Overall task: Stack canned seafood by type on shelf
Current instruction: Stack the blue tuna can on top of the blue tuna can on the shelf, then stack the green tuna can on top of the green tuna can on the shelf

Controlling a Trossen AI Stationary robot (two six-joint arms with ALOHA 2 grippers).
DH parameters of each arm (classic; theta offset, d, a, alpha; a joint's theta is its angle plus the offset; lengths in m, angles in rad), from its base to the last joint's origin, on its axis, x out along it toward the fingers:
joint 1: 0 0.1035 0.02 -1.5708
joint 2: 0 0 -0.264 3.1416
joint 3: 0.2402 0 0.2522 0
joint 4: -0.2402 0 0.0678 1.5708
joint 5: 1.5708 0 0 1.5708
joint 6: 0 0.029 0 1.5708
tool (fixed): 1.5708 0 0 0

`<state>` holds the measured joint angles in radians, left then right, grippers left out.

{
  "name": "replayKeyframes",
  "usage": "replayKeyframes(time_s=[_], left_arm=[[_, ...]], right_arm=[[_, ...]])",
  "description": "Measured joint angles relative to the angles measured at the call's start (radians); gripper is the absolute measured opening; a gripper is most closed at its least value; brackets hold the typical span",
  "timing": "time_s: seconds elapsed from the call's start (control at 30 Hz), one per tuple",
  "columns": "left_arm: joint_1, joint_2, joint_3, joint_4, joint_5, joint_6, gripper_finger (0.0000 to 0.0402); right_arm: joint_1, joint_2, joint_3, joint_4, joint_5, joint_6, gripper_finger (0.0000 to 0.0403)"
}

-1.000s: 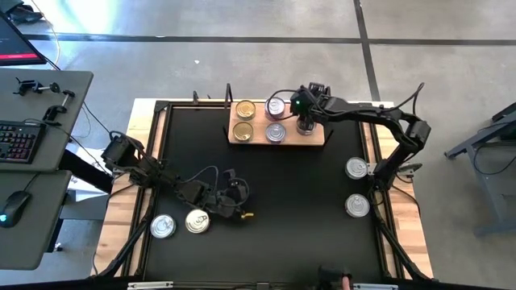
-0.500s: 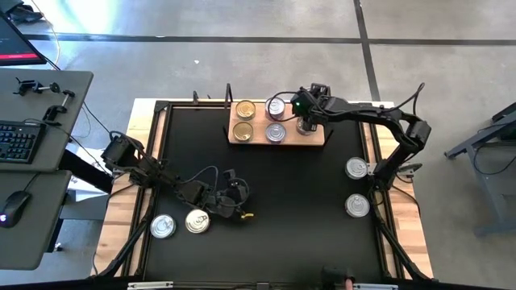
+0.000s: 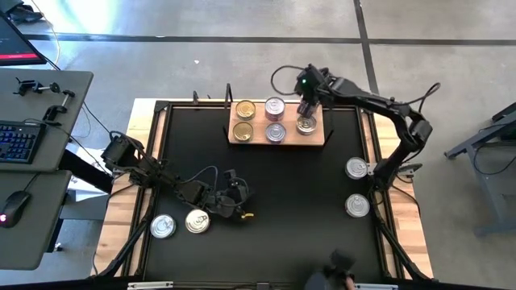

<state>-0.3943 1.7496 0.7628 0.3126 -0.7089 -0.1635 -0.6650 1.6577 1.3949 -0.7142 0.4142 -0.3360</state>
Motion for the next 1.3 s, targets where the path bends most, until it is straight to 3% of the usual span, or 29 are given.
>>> replayKeyframes(time_s=[0.1,0.2,0.43,0.7,0.9,1.1,1.3], left_arm=[[0.0,0.0,0.0,0.001,0.022,0.0,0.0035],[0.0,0.0,0.0,0.002,0.027,0.0,0.0035],[0.0,0.0,0.0,0.008,0.027,0.001,0.0035],[-0.002,0.0,0.0,0.03,0.026,0.01,0.0035],[-0.002,0.0,0.0,0.028,0.026,0.011,0.0035],[-0.004,0.0,0.0,0.026,0.026,0.011,0.0035],[-0.006,0.0,0.0,0.029,0.025,0.011,0.0035]], right_arm=[[-0.054,0.034,-0.001,-0.013,-0.051,0.06,0.0008],[-0.077,0.074,-0.001,-0.012,-0.114,0.076,0.0017],[-0.023,0.117,0.003,-0.007,-0.083,0.056,0.0003],[0.074,0.073,-0.004,-0.03,-0.031,0.087,0.0002],[0.143,-0.05,-0.004,-0.002,-0.002,0.077,0.0],[0.284,-0.204,-0.003,-0.087,-0.007,0.176,0.0],[0.55,-0.292,-0.003,-0.382,-0.05,0.407,0.0]])
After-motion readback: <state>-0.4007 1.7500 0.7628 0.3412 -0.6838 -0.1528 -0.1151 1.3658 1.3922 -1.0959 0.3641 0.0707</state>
